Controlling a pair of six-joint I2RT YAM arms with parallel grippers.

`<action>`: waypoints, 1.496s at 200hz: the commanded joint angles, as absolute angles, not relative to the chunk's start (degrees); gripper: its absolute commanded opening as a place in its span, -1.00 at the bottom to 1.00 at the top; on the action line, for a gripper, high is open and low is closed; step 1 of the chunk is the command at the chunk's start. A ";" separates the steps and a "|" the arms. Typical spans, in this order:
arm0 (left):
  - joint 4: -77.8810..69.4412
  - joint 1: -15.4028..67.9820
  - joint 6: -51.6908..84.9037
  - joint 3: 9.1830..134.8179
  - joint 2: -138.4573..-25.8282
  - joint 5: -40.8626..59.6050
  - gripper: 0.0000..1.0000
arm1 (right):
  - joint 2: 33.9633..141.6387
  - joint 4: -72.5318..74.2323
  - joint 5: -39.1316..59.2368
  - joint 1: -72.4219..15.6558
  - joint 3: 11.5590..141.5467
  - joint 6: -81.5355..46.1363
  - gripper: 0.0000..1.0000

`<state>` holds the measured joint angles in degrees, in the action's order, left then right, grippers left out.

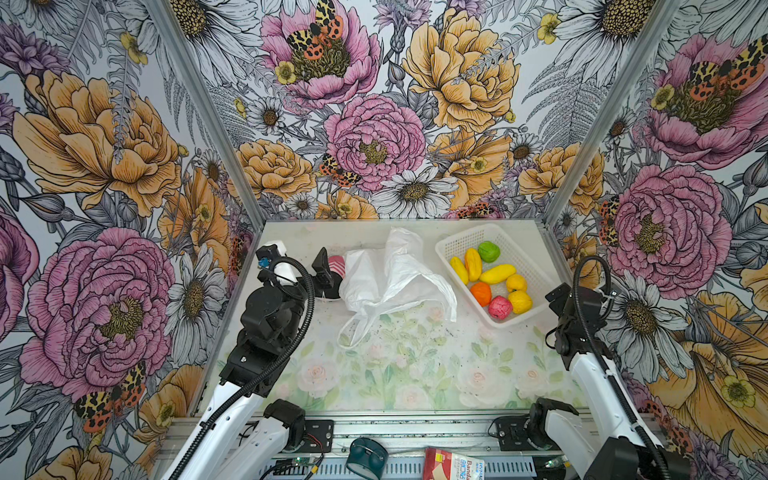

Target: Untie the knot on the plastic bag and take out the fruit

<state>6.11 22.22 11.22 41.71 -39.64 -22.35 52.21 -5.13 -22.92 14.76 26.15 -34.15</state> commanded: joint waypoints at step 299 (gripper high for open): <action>-52.40 2.23 -0.82 19.37 -83.78 -14.70 0.97 | 87.97 56.15 -12.78 0.58 19.06 -6.59 0.98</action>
<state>-40.64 2.33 0.91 22.48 -79.35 -17.04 87.24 57.08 -11.81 0.71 16.69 -7.75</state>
